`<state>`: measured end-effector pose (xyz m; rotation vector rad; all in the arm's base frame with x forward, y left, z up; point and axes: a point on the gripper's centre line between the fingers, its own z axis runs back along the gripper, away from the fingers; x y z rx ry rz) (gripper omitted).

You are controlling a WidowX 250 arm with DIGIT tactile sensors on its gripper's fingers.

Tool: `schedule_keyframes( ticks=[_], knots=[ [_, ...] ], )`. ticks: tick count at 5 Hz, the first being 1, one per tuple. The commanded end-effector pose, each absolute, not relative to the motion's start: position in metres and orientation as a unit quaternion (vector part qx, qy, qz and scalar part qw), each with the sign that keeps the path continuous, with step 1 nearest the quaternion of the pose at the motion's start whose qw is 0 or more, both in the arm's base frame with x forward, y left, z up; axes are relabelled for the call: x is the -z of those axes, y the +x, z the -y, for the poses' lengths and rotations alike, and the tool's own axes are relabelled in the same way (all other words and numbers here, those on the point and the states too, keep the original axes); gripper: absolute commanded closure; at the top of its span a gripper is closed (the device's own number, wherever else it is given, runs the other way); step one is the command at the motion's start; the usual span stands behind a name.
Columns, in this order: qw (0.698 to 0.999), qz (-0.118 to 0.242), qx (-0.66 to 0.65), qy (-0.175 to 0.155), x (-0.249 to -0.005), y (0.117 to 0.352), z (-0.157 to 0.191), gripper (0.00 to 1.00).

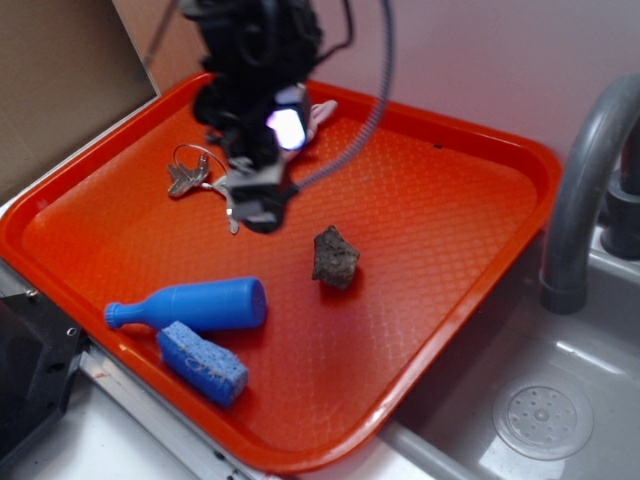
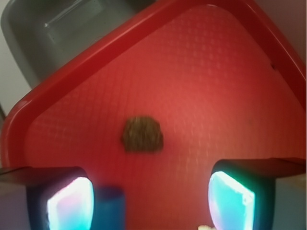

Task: Grab the rock.

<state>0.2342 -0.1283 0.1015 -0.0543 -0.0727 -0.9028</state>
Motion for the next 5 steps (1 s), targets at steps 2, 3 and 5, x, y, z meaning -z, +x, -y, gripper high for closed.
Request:
schedule_keyframes(
  ticks=[2, 3, 5],
  knots=[
    [0.884, -0.011, 0.466, -0.004, -0.068, 0.228, 0.147, 0.00],
    [0.882, -0.028, 0.471, 0.001, -0.055, 0.228, 0.147, 0.00],
    [0.871, -0.066, 0.487, 0.010, -0.028, 0.226, 0.158, 0.00]
  ],
)
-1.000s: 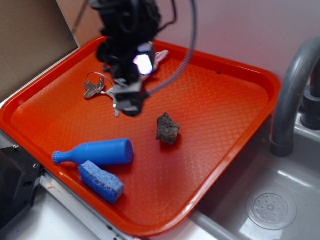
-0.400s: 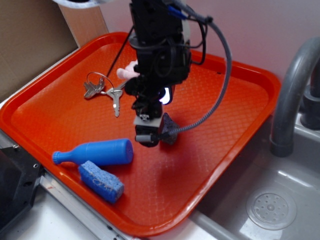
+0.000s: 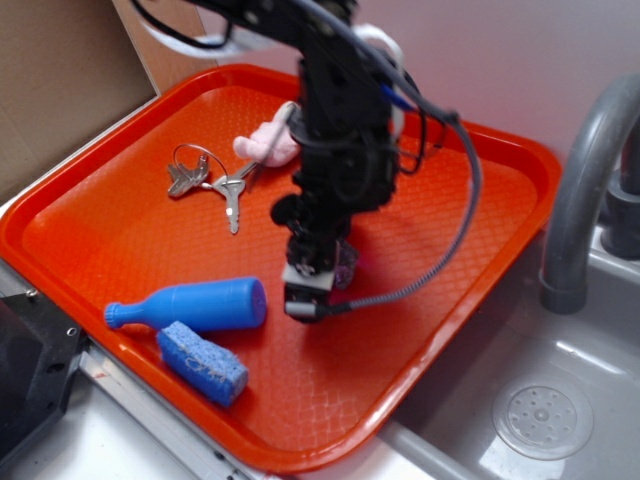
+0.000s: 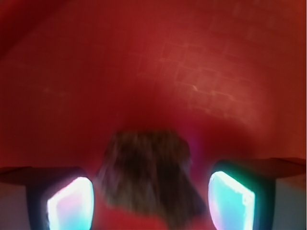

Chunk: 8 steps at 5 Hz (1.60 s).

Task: Grab the rock.

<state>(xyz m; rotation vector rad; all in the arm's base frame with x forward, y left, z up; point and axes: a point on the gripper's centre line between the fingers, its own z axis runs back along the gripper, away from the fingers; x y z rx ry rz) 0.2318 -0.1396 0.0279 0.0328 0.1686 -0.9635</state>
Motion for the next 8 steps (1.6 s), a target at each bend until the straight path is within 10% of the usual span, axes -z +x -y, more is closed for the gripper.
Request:
schedule_keyframes(
  ticks=[1, 2, 4, 7, 8],
  knots=[
    [0.861, -0.070, 0.504, 0.012, -0.021, 0.224, 0.167, 0.00],
    [0.868, -0.072, 0.491, 0.032, -0.022, 0.221, 0.163, 1.00],
    [0.886, -0.064, 0.458, 0.043, -0.049, 0.230, 0.150, 1.00],
    [0.994, 0.012, 0.097, 0.053, -0.198, 0.221, 0.080, 1.00],
    [0.997, 0.038, 0.066, 0.030, -0.205, 0.212, 0.076, 1.00]
  ],
)
